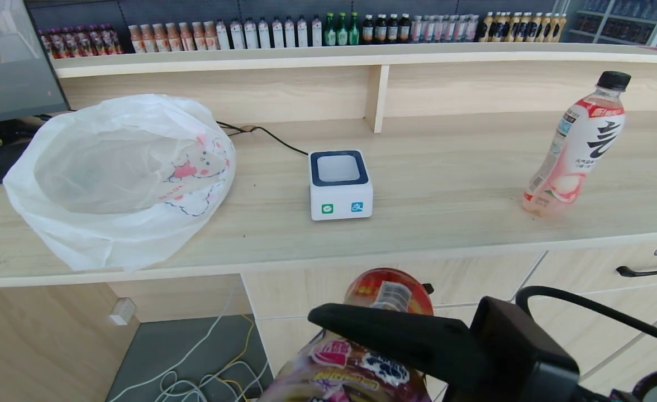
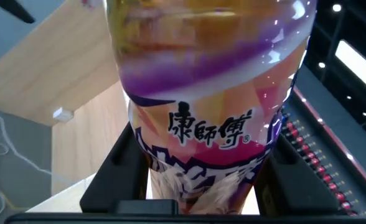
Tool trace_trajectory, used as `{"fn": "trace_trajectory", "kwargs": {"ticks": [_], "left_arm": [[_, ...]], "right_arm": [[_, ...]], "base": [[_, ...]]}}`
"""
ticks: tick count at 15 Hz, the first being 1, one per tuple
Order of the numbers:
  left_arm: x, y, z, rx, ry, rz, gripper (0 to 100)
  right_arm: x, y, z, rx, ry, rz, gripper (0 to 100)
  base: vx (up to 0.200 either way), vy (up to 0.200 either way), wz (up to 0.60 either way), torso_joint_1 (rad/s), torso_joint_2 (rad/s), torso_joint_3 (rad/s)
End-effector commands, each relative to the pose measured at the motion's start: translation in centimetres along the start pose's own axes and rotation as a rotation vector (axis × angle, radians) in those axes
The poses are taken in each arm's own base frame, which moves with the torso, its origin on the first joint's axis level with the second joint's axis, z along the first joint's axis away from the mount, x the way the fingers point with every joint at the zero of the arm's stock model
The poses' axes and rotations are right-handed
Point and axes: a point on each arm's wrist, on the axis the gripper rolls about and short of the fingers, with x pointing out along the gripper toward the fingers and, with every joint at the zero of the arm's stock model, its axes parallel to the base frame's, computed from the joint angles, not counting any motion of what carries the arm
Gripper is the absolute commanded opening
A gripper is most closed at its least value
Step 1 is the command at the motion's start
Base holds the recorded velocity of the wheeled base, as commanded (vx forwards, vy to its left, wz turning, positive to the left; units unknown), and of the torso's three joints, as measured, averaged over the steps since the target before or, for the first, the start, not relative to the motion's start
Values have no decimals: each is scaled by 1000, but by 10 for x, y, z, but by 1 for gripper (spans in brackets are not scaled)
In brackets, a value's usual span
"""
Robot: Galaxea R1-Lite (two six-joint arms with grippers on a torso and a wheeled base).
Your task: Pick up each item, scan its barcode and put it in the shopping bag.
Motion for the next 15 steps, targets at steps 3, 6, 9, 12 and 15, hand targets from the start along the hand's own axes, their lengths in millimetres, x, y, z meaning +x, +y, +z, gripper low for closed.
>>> {"fn": "trace_trajectory", "kwargs": {"ticks": [3,6,9,12,15], "left_arm": [[0,0,0,0,0,0,100],[0,0,0,0,0,1,100],[0,0,0,0,0,1,100],[0,0,0,0,0,1,100],[0,0,0,0,0,1,100]], "right_arm": [[-9,-5,6,-26,0,0,0],[-10,-8,2,-114,10,-25,0],[-12,-9,-2,-241,21,-45,0],[-13,-2,-12,-359,48,-62,0],[-17,5,-15,-391,52,-63,0]], "base": [[0,0,0,0,0,0],[0,0,0,0,0,0],[0,0,0,0,0,0],[0,0,0,0,0,0],[0,0,0,0,0,0]]}}
